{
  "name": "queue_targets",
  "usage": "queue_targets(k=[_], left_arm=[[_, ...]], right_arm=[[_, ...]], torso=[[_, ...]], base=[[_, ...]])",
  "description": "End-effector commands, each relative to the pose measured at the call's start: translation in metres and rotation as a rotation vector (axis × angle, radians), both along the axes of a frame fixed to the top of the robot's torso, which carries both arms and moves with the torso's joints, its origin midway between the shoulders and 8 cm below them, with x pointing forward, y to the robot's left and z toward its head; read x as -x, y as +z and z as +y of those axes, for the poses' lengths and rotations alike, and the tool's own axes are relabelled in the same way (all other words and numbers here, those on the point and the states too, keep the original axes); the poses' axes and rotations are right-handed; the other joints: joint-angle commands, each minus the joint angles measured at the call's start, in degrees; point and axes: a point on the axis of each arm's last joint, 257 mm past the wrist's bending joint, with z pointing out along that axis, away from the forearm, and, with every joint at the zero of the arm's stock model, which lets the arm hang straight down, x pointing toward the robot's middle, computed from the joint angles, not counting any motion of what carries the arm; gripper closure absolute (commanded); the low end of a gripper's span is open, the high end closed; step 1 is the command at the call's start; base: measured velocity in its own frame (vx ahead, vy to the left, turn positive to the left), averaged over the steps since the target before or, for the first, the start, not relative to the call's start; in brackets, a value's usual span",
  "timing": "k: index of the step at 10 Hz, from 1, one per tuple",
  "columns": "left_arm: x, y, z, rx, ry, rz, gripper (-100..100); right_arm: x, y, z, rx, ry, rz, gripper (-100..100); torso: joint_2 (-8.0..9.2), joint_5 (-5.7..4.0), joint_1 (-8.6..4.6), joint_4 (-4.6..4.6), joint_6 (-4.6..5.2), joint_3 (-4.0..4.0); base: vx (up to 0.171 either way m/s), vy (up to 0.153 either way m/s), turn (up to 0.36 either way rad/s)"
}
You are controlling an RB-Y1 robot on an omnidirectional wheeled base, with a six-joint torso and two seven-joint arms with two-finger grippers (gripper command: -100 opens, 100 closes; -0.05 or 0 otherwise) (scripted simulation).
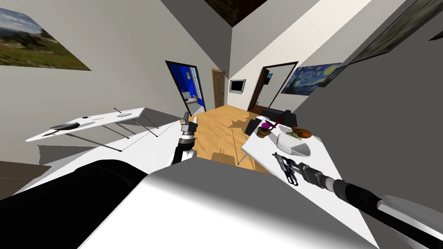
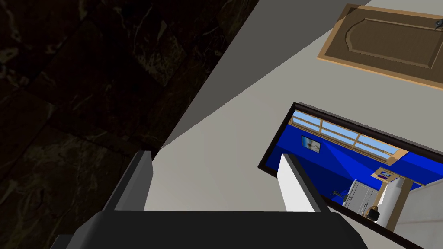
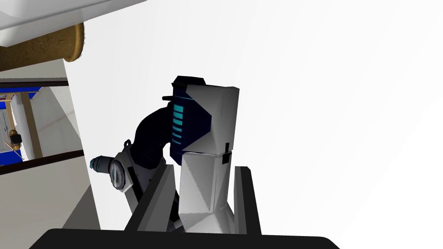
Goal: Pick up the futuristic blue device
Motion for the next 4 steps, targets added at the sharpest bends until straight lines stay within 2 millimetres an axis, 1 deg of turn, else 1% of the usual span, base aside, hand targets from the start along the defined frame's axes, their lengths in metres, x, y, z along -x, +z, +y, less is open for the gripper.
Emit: queue_targets(k=[1,3,4], left_arm=[[0.0000,0.0000,0.0000,0.000,0.000,0.000,0],[0.0000,0.0000,0.0000,0.000,0.000,0.000,0],[0.0000,0.0000,0.0000,0.000,0.000,0.000,0]], right_arm=[[0.0063,0.0035,-0.0102,-0.003,-0.001,0.000,100],[0.0059,0.0021,-0.0084,-0.004,0.000,0.001,100],[0.0063,0.0023,-0.0082,-0.006,0.002,0.002,0]], torso=[[0.00,0.00,0.00,0.00,0.00,0.00],[0.04,0.01,-0.05,0.02,0.01,0.03],[0.04,0.00,-0.11,0.02,-0.01,0.03]], base=[[0.002,0.048,0.008],[0.004,0.023,-0.005],[0.000,0.000,0.000]])
